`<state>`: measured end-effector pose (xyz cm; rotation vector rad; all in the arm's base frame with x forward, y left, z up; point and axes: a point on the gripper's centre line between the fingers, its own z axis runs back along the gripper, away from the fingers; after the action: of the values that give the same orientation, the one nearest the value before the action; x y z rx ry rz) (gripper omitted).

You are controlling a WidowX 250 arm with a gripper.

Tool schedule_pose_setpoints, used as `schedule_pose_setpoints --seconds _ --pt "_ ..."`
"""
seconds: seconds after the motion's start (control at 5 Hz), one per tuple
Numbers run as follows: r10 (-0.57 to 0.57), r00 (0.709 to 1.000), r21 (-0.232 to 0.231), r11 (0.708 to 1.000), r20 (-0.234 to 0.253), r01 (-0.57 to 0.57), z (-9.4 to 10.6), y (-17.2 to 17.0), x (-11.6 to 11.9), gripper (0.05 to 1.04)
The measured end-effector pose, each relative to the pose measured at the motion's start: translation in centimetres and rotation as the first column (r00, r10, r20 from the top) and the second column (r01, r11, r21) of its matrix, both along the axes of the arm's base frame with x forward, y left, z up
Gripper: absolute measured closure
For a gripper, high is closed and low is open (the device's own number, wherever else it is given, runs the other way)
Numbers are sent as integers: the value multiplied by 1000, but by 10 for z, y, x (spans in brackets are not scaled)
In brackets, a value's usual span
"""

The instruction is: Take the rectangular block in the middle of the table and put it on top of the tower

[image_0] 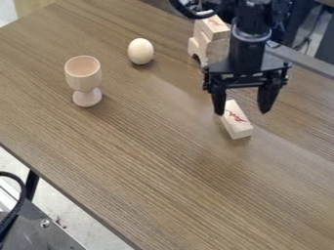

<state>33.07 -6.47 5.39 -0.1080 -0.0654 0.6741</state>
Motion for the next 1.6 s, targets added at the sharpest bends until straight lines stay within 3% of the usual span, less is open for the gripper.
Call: schedule_pose_setpoints --seconds 0.8,1.0,1.2,1.4,1.6 --pt "44 998 -7 999 -36 -45 -22 0 15 84" --pt "49 997 -7 999 -59 -49 -29 1 20 121" --pt "66 996 -7 998 -58 -67 -31 5 21 398" --pt "66 995 -7 998 -73 -67 -31 7 19 531" --pt "39 997 -27 999 -73 -41 -20 4 25 531"
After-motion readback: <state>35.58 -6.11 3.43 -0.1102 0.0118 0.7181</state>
